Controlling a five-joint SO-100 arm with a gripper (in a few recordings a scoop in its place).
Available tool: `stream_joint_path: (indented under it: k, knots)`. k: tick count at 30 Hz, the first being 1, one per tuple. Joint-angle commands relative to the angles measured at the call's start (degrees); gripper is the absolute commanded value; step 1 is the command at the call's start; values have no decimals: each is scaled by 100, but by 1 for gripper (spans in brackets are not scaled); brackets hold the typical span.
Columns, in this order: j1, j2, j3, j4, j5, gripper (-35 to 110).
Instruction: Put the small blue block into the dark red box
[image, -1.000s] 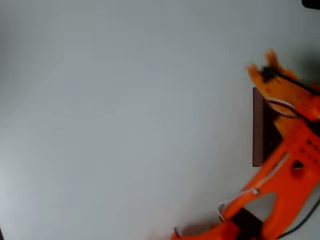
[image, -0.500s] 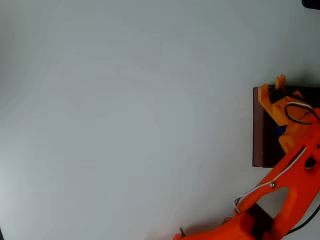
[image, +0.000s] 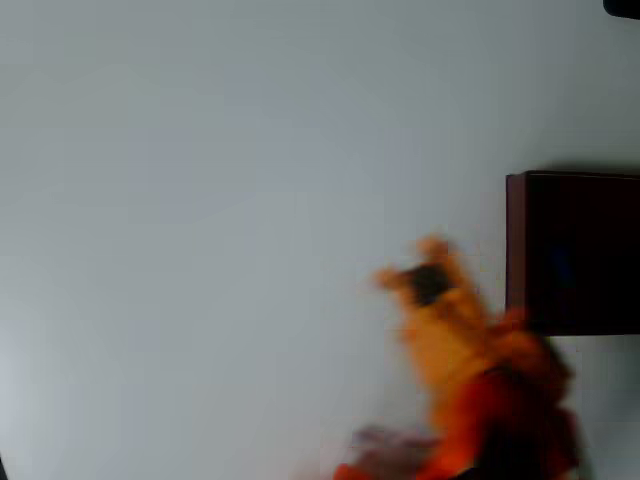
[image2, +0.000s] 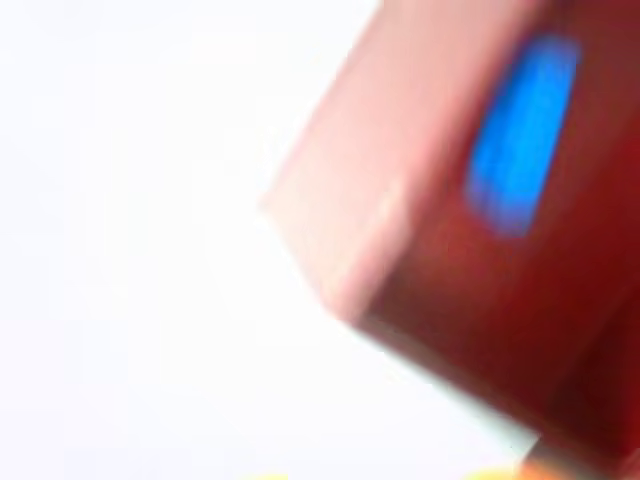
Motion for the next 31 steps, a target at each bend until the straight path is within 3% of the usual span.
stream_joint_path:
  k: [1, 7, 12, 20, 31]
  knots:
    - [-1125, 2285, 1477, -202, 149, 0]
    - [-3287, 4746, 3305, -589, -272, 0]
    - [-4377, 5590, 4236, -554, -870, 0]
    - [-5344, 5959, 5502, -976, -1582, 0]
    - [-5273, 5959, 6073, -1099, -1538, 0]
